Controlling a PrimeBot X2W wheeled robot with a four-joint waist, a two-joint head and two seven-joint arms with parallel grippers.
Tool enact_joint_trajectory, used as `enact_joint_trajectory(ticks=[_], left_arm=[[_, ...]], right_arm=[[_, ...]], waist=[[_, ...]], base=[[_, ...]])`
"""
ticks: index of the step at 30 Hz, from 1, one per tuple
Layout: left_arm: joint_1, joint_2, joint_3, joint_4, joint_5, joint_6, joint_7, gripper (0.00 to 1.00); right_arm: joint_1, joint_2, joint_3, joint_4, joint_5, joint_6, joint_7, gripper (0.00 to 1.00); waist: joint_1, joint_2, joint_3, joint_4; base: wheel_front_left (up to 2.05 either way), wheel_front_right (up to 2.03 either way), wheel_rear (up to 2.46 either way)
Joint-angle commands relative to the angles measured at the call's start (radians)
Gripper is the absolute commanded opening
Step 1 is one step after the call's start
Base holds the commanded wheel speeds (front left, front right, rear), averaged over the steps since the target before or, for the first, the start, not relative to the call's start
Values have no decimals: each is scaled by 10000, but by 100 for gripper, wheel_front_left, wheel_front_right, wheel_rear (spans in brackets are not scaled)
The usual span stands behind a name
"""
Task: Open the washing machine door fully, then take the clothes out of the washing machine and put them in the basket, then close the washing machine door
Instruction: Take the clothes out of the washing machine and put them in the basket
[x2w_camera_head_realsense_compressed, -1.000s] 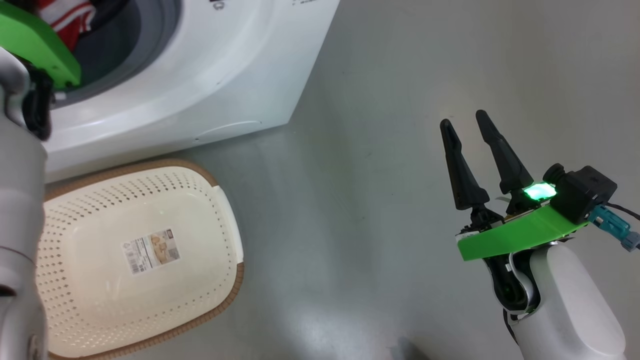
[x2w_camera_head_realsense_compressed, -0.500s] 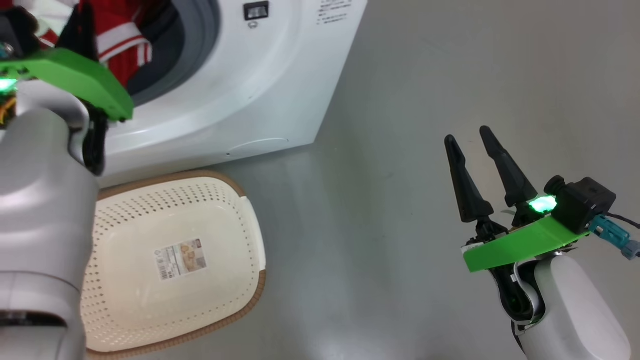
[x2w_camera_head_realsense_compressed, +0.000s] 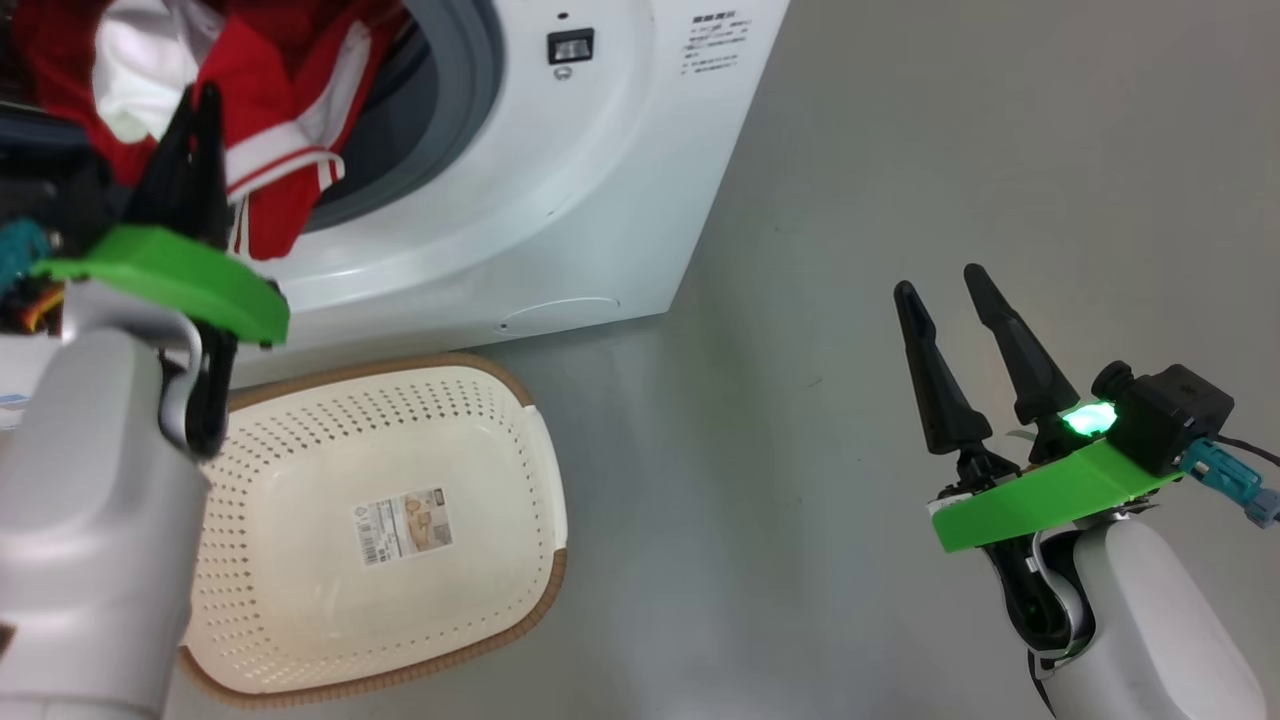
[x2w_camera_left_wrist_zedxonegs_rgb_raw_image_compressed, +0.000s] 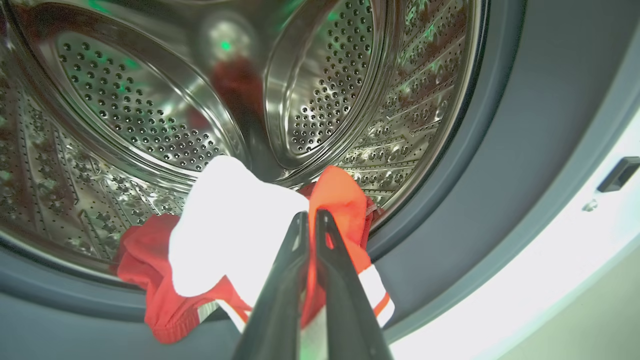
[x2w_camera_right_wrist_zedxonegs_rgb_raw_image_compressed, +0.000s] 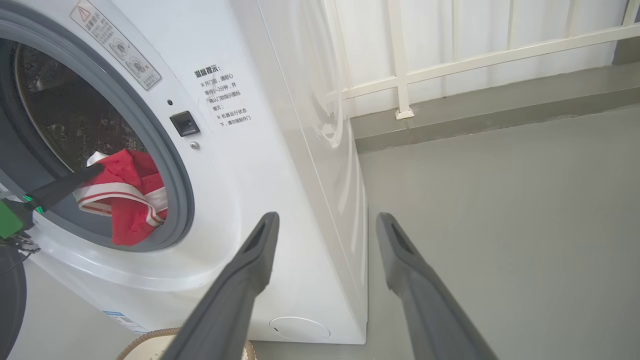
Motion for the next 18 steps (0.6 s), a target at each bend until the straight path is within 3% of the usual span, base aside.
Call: enact_joint_trajectory(ticks=[1, 6, 18], left_arm=[[293, 475, 249, -632, -95, 79, -96, 0], [1701, 753, 370, -2787, -230, 482, 147, 0], [5444, 1506, 812, -8030, -239, 1913, 899, 0]], right_arm=[[328, -40, 136, -214, 27, 16, -48, 100], [346, -58, 121, -224, 38, 16, -48, 100], [305, -37, 194, -251, 116, 16, -48, 100]], waist=[[0, 0, -38, 64], [0, 0, -82, 217], [0, 0, -64, 220]], base=[[0, 0, 0], [0, 0, 0], [0, 0, 0]])
